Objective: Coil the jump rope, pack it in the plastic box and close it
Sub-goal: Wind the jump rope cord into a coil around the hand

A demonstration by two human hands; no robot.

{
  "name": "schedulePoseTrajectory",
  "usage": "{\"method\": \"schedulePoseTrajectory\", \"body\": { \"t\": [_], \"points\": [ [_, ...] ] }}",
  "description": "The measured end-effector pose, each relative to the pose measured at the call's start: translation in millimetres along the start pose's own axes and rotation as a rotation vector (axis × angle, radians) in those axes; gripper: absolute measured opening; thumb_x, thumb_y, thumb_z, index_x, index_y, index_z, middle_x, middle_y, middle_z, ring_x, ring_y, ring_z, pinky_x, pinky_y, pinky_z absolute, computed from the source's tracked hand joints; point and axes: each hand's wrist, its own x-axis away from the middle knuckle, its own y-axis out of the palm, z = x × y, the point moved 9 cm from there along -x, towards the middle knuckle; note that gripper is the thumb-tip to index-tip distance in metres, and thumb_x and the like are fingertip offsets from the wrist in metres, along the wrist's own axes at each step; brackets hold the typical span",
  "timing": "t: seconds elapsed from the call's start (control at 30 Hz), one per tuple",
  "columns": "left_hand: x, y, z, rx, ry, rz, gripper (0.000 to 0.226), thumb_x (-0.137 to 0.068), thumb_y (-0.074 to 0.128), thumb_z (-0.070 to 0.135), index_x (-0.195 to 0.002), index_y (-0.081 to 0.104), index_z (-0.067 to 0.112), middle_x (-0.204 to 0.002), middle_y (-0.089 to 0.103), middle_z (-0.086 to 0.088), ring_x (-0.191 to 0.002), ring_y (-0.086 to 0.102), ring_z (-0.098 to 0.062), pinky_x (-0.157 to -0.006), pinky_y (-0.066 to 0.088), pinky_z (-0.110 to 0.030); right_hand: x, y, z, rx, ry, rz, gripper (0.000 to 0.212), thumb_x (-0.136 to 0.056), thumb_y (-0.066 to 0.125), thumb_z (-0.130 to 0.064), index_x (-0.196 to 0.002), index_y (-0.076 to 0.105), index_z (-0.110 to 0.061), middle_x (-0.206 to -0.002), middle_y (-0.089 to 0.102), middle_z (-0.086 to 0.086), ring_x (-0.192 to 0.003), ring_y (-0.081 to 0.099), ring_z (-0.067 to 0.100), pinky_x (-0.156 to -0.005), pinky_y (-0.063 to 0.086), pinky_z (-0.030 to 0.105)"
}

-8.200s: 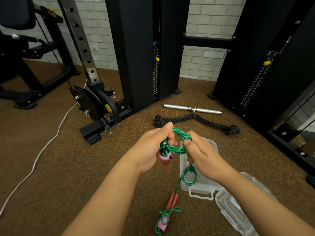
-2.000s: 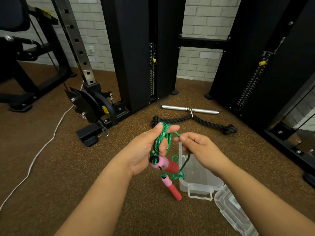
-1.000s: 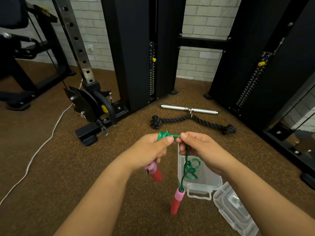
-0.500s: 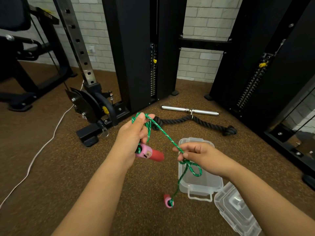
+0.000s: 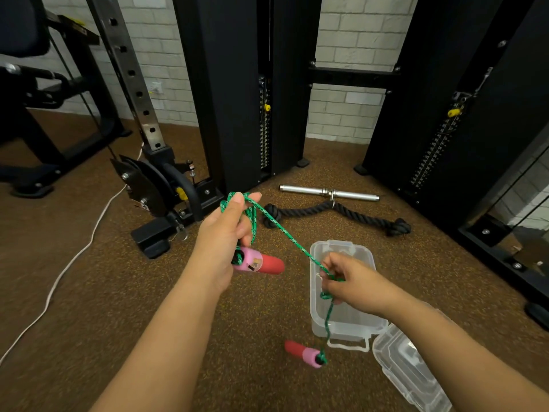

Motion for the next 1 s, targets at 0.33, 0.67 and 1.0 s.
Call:
{"method": "schedulePoseTrajectory", "body": {
  "t": [0.33,0.67,1.0],
  "points": [
    [1,12,-5,-0.041,-0.019,-0.067,0.037,-0.097,0.044,0.042,-0.110,0.069,0.017,-0.053,0.029,0.006,-0.052,0.030,-0.009,-0.052,0.033,-0.019,-6,-12,39,-0.127,0.219,0.077,0.052,-0.089,0.040,0.009,-0.121,0.059,-0.028,-0.131,0.059,0.008,-0.108,0.061,0.036,-0.066,0.046,0.027],
    [17,47,-20,-0.237,-0.124,-0.274,0.051,-0.099,0.039,0.042,-0.062,0.071,0.030,-0.054,0.034,0.002,-0.050,0.038,-0.011,-0.063,0.034,-0.028,-5,2,-30,-0.260,-0.150,0.103,0.045,-0.093,0.055,-0.029,-0.135,0.044,-0.040,-0.142,0.048,-0.014,-0.133,0.042,0.008,-0.112,0.034,0.036],
    [19,45,-31,-0.274,-0.218,-0.342,0.053,-0.098,0.034,0.049,-0.079,0.066,0.011,-0.046,0.037,0.005,-0.046,0.039,-0.013,-0.054,0.036,-0.027,5,-50,-37,-0.542,-0.199,0.378,0.024,-0.098,0.045,-0.022,-0.092,0.068,-0.020,-0.061,0.054,-0.003,-0.060,0.057,0.009,-0.066,0.053,0.024]
  ]
}}
